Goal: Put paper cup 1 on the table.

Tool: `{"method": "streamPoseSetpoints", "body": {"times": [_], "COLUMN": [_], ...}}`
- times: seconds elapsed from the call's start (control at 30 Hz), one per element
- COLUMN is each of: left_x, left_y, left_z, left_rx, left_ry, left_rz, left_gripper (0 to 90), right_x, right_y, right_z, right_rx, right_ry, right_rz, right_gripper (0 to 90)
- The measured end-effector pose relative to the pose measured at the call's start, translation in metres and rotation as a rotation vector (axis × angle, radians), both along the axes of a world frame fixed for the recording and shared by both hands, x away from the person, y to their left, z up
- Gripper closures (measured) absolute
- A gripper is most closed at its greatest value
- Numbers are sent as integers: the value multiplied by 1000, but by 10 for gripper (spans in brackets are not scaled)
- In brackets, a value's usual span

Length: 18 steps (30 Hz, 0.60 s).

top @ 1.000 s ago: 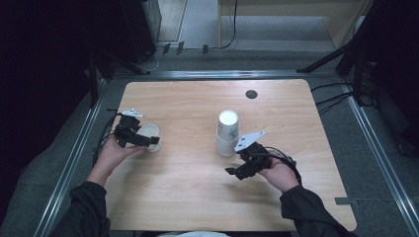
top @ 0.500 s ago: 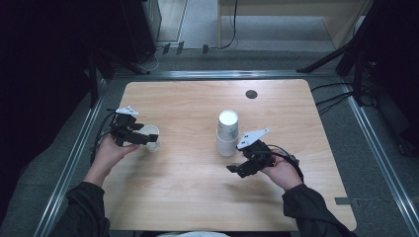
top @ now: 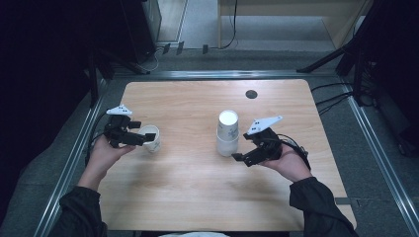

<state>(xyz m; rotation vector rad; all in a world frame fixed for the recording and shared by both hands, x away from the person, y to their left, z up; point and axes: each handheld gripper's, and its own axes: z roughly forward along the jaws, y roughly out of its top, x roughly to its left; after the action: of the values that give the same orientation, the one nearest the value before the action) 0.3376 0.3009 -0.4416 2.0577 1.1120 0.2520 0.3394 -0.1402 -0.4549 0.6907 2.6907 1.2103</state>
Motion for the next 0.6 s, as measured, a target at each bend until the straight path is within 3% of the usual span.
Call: {"method": "streamPoseSetpoints", "body": {"times": [0.27,0.6], "left_x": [-19,-41], "left_y": [-12,-38], "left_z": [10,7], "left_rx": [-14,0], "left_ry": [-3,7], "left_rz": [-48,-113], "left_gripper": [132,134], "right_x": [9,36], "right_y": [4,5], "right_z": [15,34], "right_rx": [-4,10], "right_ry": [-14,-34], "right_rz": [38,93], "right_gripper": [147,176]}}
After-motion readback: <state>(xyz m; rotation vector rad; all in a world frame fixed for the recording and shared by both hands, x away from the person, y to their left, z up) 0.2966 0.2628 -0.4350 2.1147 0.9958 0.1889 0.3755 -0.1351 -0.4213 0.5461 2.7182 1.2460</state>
